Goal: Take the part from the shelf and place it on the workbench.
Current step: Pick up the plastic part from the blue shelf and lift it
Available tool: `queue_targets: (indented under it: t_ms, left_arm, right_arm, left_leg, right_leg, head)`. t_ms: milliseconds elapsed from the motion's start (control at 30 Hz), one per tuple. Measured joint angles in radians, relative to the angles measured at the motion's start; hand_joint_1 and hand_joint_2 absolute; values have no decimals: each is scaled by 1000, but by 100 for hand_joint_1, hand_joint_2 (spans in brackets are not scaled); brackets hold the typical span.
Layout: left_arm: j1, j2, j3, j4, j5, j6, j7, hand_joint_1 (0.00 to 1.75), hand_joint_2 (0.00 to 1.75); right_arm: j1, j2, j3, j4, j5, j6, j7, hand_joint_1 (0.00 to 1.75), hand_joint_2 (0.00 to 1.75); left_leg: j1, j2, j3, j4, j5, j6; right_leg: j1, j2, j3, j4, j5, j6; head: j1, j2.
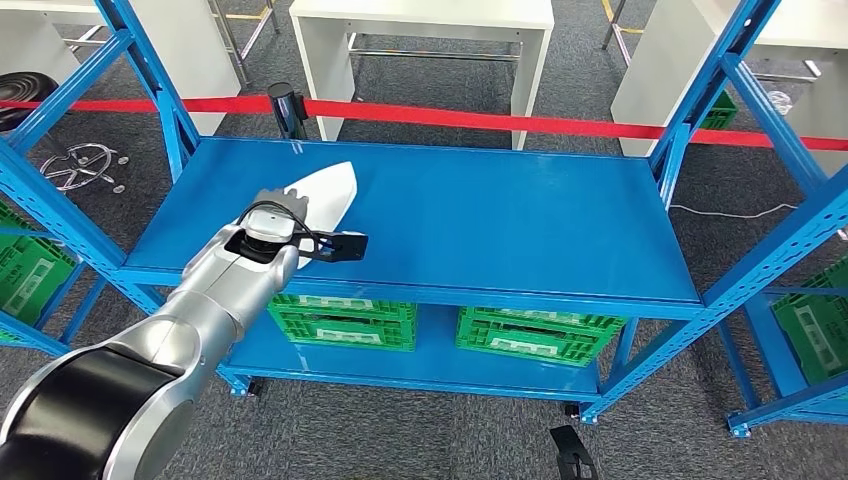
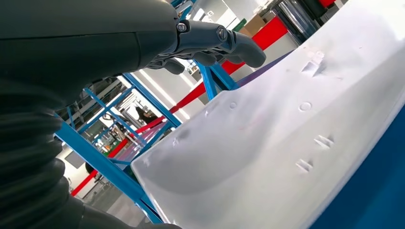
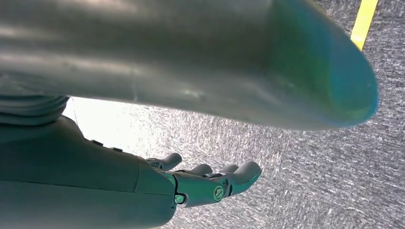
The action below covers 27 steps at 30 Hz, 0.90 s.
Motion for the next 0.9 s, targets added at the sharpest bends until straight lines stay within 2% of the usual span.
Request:
queue_targets:
  t_ms: [433, 567, 900]
  left_arm:
    - [0, 4, 0, 0, 0, -6, 0, 0, 175]
    - [0, 5, 0, 0, -1, -8, 1, 0, 0]
    - [0, 7, 0, 0, 1, 4, 29, 0, 0]
  right_arm:
    - [-2, 0, 0, 0, 4, 1, 1, 0, 0]
    - [-2, 0, 0, 0, 6, 3, 0, 0, 0]
    - [-4, 0, 0, 0, 7, 1, 11, 0, 0]
  left_leg:
    - [0, 0, 0, 0, 0, 0]
    - [0, 0, 0, 0, 0, 0]
    - [0, 0, 0, 0, 0, 0]
  right_leg:
    - [0, 0, 0, 0, 0, 0]
    - [0, 0, 0, 0, 0, 0]
    - [0, 0, 0, 0, 0, 0]
  head:
    - [0, 0]
    - [0, 0]
    - [0, 0]
